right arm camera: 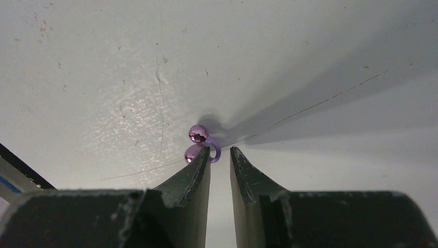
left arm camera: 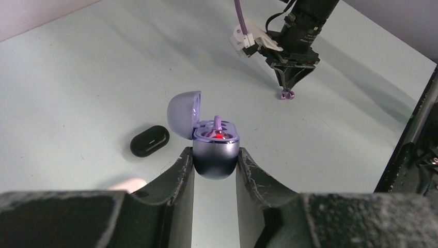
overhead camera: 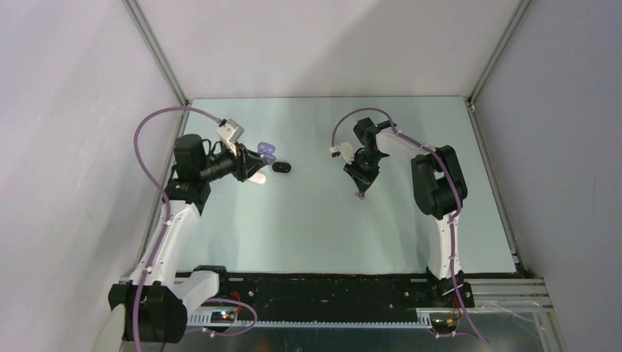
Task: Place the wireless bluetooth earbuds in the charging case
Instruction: Pick up the earbud from the center of the board.
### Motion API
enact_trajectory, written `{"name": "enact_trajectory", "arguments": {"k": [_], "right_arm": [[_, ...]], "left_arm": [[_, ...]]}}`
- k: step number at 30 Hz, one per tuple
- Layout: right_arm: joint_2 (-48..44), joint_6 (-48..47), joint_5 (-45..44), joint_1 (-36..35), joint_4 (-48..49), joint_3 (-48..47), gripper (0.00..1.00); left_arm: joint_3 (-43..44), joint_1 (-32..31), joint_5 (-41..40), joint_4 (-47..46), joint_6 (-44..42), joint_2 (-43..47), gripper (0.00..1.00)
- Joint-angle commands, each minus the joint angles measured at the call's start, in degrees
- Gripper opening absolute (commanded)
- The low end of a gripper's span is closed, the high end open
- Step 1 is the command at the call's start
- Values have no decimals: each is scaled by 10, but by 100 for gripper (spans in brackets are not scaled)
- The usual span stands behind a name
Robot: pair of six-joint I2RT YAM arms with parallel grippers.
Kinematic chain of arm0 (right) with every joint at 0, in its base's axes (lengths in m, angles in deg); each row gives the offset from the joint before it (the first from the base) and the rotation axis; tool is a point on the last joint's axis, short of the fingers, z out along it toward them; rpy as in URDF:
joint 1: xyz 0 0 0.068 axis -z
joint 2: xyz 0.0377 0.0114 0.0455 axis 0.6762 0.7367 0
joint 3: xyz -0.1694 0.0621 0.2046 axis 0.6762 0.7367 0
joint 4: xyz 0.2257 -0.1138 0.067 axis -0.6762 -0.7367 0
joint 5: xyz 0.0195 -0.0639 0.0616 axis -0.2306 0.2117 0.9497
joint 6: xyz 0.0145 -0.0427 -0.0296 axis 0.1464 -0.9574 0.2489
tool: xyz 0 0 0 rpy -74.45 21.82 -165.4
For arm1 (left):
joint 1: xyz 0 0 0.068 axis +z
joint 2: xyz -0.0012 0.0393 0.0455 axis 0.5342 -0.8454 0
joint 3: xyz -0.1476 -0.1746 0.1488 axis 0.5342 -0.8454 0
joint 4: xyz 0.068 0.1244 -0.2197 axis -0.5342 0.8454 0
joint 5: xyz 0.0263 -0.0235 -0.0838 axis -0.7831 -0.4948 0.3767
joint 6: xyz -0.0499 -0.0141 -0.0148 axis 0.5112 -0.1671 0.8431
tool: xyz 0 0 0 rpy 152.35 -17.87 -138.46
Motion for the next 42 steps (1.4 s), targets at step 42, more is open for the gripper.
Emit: {"name": "enact_trajectory", "arguments": {"k": [42], "right_arm": [[-65, 97, 18, -47, -8, 61, 26]], "left_arm": [[-32, -1, 11, -53, 24, 20, 0]]}}
